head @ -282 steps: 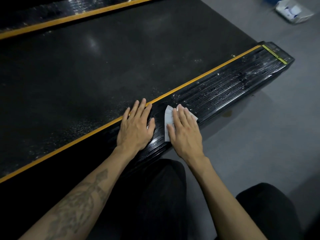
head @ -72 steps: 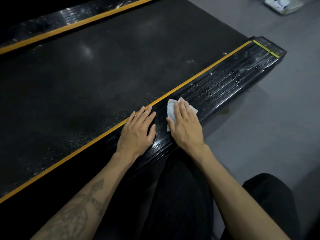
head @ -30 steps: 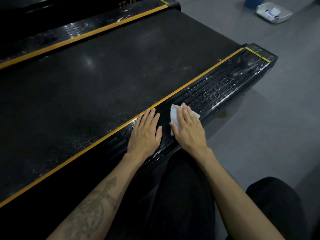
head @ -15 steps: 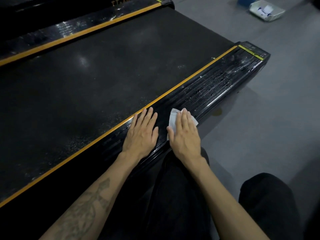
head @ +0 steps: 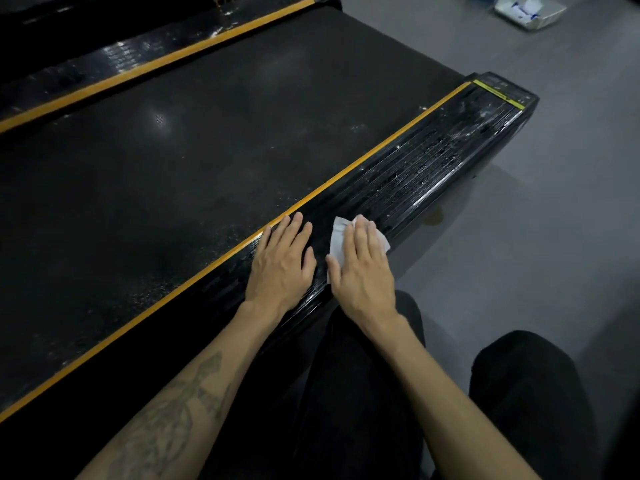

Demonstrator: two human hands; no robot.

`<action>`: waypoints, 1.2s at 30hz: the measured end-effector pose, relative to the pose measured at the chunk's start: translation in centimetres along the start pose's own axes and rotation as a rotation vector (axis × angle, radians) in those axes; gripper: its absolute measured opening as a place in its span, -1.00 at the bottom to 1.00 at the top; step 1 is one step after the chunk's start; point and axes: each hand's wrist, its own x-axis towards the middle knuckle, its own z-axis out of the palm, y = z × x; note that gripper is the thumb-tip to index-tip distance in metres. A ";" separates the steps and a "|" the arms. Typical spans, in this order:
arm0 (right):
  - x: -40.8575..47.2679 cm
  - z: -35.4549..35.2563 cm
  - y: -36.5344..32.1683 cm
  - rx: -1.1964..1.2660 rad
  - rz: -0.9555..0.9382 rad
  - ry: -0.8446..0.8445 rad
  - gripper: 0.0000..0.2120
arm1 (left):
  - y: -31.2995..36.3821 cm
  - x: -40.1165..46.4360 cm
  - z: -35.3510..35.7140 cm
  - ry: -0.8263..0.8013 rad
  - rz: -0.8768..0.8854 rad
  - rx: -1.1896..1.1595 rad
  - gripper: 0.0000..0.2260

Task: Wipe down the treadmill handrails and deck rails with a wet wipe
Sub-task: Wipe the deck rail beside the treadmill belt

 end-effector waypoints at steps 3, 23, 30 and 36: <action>1.4 -1.0 1.5 0.034 -0.034 -0.027 -0.35 | 0.1 0.1 -0.1 0.009 -0.007 0.006 -0.56; 1.8 -0.7 2.7 0.056 -0.082 0.007 -0.45 | 2.4 3.8 1.3 -0.028 -0.106 0.006 -0.55; 0.6 -0.5 2.6 0.093 0.035 0.076 -0.42 | 3.1 3.8 1.6 -0.015 -0.147 0.062 -0.54; 3.3 -1.7 5.8 0.088 -0.086 0.010 -0.43 | 3.2 3.8 1.9 -0.023 -0.154 0.088 -0.52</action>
